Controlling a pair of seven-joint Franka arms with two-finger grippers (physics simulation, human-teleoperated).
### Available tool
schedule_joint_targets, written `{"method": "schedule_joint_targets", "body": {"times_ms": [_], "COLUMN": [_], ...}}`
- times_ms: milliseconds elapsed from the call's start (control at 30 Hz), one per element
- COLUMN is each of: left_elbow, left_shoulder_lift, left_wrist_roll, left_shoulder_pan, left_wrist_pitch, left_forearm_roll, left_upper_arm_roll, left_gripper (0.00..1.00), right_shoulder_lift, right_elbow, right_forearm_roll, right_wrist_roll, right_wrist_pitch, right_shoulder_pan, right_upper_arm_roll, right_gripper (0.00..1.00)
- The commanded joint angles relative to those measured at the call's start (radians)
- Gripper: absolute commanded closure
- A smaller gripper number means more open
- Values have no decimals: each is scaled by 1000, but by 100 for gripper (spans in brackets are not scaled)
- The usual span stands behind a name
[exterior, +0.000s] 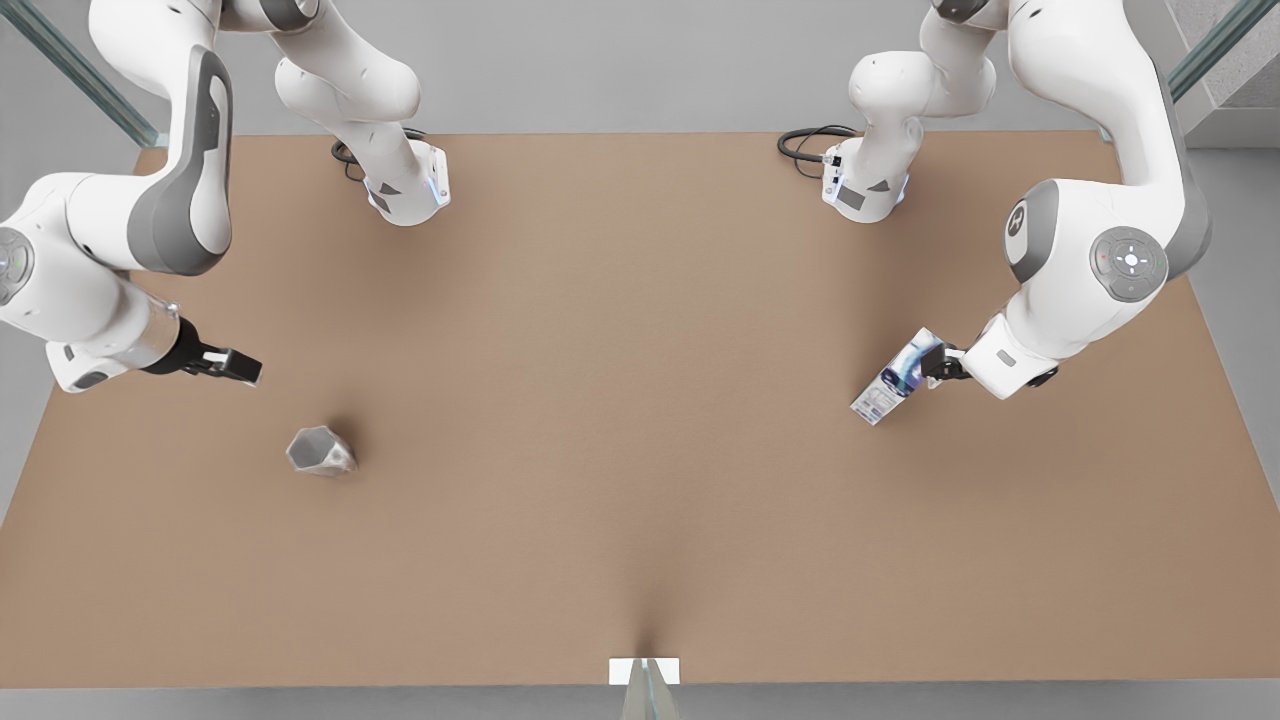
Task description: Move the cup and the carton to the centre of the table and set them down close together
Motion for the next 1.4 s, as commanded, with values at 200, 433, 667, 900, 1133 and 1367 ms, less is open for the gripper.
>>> {"method": "schedule_joint_targets", "body": {"times_ms": [200, 433, 667, 900, 1133, 1367], "left_elbow": [-38, -109, -123, -123, -123, -132], "left_shoulder_lift": [-3, -5, 12, 14, 14, 12], "left_wrist_roll": [-3, -20, -60, -63, -61, -61], "left_shoulder_pan": [1, 2, 1, 1, 1, 1], "left_wrist_pitch": [-15, -20, -48, -48, -49, -49], "left_forearm_roll": [1, 3, 1, 1, 1, 1], "left_upper_arm_roll": [11, 41, 55, 55, 55, 55], "left_gripper": [0, 0, 0, 0, 0, 0], "right_shoulder_lift": [-2, 313, 431, 414, 406, 394], "right_elbow": [-6, 94, -2, -18, -66, -117], "right_forearm_roll": [0, 8, -26, -21, 8, 8], "right_wrist_roll": [-51, -182, -519, -572, -644, -695], "right_wrist_pitch": [24, 306, 501, 490, 500, 483], "right_shoulder_pan": [-2, -43, -71, -49, -48, -58], "right_upper_arm_roll": [0, -14, 0, 32, 35, 52], "right_gripper": [0, 0, 0, 0, 0, 0]}}
